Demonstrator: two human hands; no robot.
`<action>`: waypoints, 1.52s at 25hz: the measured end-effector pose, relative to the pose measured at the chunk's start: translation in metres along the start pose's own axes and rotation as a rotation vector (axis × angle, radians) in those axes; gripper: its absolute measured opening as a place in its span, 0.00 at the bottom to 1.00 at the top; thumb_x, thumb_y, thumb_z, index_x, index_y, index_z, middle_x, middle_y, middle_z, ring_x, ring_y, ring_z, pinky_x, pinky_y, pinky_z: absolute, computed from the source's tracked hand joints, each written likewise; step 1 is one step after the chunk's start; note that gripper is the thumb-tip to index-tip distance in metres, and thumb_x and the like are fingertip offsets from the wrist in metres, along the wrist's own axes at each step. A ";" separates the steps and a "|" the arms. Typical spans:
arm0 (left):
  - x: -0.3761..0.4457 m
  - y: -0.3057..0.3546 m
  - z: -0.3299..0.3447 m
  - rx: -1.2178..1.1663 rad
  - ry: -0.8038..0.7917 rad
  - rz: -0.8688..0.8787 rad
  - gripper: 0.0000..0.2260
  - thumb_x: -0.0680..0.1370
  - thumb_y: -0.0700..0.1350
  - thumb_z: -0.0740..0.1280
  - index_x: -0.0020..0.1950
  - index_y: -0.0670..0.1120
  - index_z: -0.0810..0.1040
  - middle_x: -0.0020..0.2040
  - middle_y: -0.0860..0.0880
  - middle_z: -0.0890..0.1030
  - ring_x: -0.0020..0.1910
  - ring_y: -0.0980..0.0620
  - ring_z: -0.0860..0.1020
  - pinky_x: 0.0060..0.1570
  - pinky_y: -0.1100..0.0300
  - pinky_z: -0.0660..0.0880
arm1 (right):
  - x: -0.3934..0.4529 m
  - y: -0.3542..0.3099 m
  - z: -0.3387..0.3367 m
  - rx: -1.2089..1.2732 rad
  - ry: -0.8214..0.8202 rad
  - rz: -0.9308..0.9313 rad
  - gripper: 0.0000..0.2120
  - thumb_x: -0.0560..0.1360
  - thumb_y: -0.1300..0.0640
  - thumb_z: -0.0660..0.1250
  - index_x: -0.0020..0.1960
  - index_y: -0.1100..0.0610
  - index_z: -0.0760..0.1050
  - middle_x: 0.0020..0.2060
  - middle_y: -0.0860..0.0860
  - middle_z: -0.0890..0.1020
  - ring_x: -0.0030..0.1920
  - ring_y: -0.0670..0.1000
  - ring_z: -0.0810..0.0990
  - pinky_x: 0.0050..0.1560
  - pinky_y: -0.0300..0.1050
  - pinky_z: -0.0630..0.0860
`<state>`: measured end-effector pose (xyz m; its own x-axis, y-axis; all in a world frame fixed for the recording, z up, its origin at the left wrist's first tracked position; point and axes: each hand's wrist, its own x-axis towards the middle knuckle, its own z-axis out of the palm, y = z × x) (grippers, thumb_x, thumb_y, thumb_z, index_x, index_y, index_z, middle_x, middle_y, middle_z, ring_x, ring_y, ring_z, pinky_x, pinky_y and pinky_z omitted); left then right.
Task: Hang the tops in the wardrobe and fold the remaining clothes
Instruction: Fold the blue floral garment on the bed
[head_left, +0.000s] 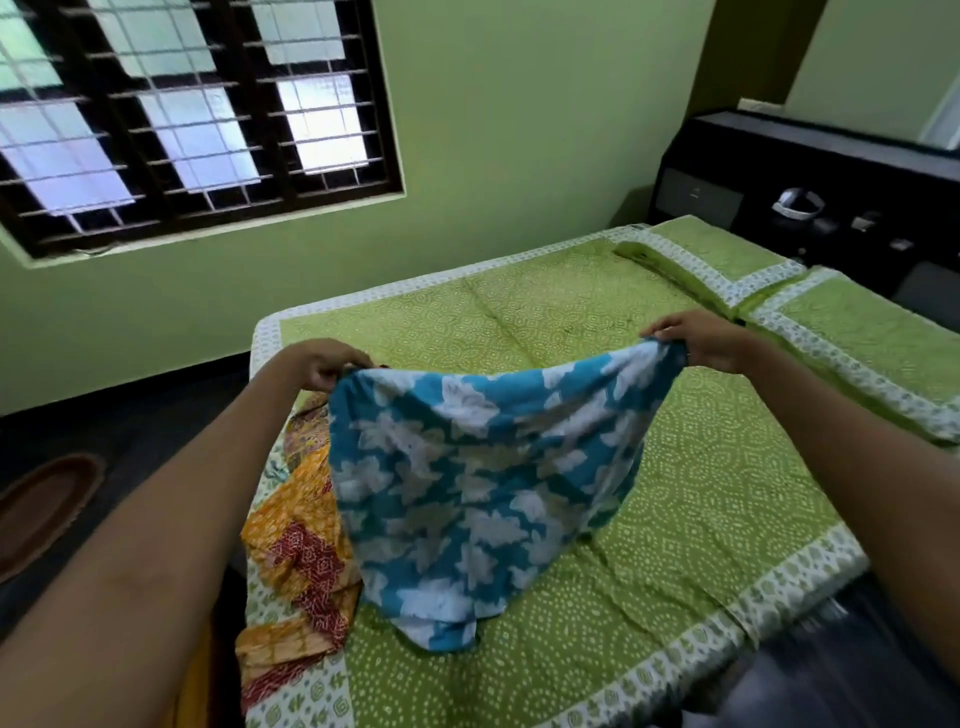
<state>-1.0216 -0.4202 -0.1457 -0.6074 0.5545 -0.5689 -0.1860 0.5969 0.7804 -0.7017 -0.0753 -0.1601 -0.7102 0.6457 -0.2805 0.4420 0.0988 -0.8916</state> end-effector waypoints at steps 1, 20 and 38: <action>0.006 0.001 0.004 -0.103 0.050 0.093 0.05 0.80 0.37 0.61 0.47 0.43 0.75 0.40 0.44 0.80 0.32 0.53 0.80 0.29 0.65 0.77 | -0.003 0.008 -0.004 0.129 0.042 0.007 0.09 0.77 0.67 0.60 0.49 0.57 0.77 0.48 0.55 0.75 0.41 0.49 0.74 0.32 0.39 0.75; -0.004 0.062 0.159 0.211 0.030 0.193 0.14 0.77 0.33 0.63 0.62 0.42 0.72 0.42 0.43 0.76 0.32 0.53 0.76 0.24 0.67 0.73 | -0.043 0.085 -0.153 0.227 0.109 0.029 0.14 0.76 0.71 0.61 0.61 0.68 0.73 0.49 0.58 0.76 0.39 0.50 0.74 0.30 0.35 0.75; 0.041 0.094 0.254 -0.137 0.019 -0.094 0.11 0.81 0.38 0.58 0.39 0.38 0.70 0.19 0.45 0.74 0.16 0.55 0.73 0.17 0.66 0.71 | 0.020 0.115 -0.240 0.451 0.278 -0.066 0.12 0.74 0.76 0.59 0.52 0.66 0.76 0.51 0.58 0.77 0.43 0.52 0.76 0.34 0.34 0.78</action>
<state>-0.8678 -0.1939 -0.1610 -0.5967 0.4879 -0.6371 -0.3458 0.5601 0.7528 -0.5336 0.1306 -0.1831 -0.5294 0.8316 -0.1681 0.0777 -0.1497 -0.9857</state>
